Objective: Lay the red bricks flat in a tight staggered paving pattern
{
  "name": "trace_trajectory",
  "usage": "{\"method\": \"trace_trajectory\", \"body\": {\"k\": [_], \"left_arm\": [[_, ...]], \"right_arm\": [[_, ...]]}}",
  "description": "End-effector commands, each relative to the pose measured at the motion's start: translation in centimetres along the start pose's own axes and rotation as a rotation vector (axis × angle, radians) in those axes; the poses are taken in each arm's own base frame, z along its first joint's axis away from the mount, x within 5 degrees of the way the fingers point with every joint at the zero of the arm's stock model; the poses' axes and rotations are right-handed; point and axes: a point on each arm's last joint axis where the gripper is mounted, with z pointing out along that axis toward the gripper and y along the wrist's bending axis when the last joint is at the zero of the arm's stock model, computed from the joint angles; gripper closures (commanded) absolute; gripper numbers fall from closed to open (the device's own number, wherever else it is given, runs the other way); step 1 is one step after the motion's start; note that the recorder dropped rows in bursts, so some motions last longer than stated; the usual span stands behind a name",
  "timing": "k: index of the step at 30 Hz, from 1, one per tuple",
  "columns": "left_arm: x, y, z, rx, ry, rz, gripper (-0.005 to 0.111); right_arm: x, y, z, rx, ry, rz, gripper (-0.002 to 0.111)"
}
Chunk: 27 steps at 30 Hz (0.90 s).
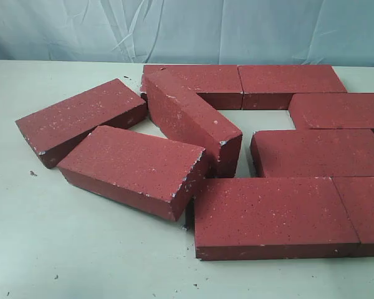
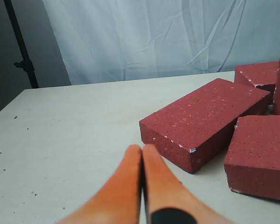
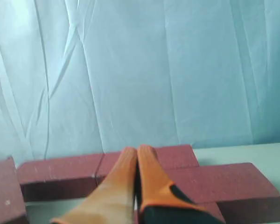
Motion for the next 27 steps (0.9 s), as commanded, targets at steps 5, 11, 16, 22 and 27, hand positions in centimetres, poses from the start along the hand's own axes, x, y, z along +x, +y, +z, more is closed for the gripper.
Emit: {"method": "trace_trajectory", "body": {"k": [5,11,16,22,27], "left_arm": [[0.1,0.0,0.0,0.001,-0.003,-0.003,0.107],[0.1,0.0,0.0,0.001,-0.003,-0.003,0.107],[0.1,0.0,0.0,0.001,-0.003,-0.003,0.107],[0.1,0.0,0.0,0.001,-0.003,0.0,0.107],[0.1,0.0,0.0,0.001,-0.003,0.0,0.107]], "right_arm": [[-3.1,-0.2,-0.6,-0.016,-0.351,0.204,0.109],[-6.9,0.5,-0.8,-0.042,-0.422,0.178,0.109],[-10.1,1.2,1.2,-0.044,-0.392,0.111,0.109],[-14.7,2.1,6.0,-0.043,-0.327,0.053,0.109],[-17.1,2.8,11.5,-0.043,-0.199,-0.05,0.109]]}}
